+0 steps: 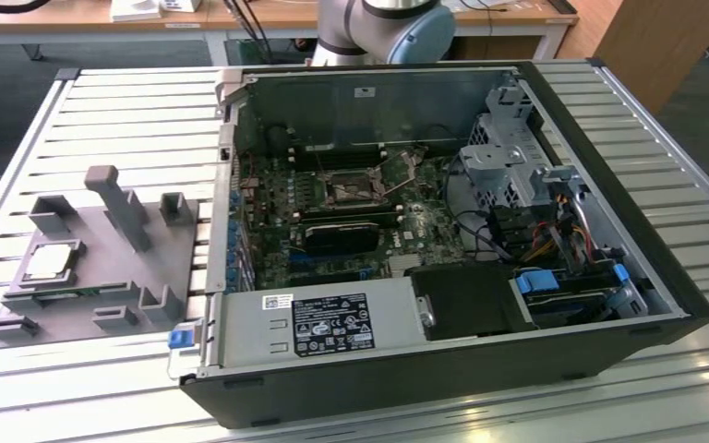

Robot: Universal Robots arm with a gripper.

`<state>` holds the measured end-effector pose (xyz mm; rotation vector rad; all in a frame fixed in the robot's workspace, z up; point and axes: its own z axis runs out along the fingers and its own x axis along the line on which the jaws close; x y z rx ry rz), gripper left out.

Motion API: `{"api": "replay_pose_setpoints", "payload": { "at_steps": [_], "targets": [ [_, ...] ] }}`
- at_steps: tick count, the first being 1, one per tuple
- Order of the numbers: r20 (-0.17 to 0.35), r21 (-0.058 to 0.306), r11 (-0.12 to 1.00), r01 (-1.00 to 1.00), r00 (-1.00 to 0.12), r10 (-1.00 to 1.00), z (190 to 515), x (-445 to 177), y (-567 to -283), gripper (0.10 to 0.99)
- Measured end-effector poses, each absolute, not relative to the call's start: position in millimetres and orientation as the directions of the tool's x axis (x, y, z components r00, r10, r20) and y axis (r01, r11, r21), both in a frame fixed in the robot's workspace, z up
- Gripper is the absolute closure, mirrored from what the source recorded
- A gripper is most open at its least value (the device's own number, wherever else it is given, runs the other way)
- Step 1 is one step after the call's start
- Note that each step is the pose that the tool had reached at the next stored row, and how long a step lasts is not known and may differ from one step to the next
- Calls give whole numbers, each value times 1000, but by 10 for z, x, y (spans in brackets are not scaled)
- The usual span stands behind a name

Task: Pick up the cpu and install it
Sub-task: 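Pick up the cpu and move it towards the insertion slot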

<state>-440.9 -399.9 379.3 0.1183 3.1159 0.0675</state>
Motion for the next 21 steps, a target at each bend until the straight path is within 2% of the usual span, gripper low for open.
{"api": "replay_pose_setpoints", "payload": {
  "at_steps": [21],
  "targets": [
    [-17, 45, 997, 65, -998, 65, 3631, -4417, -4052, 980]
  ]
}}
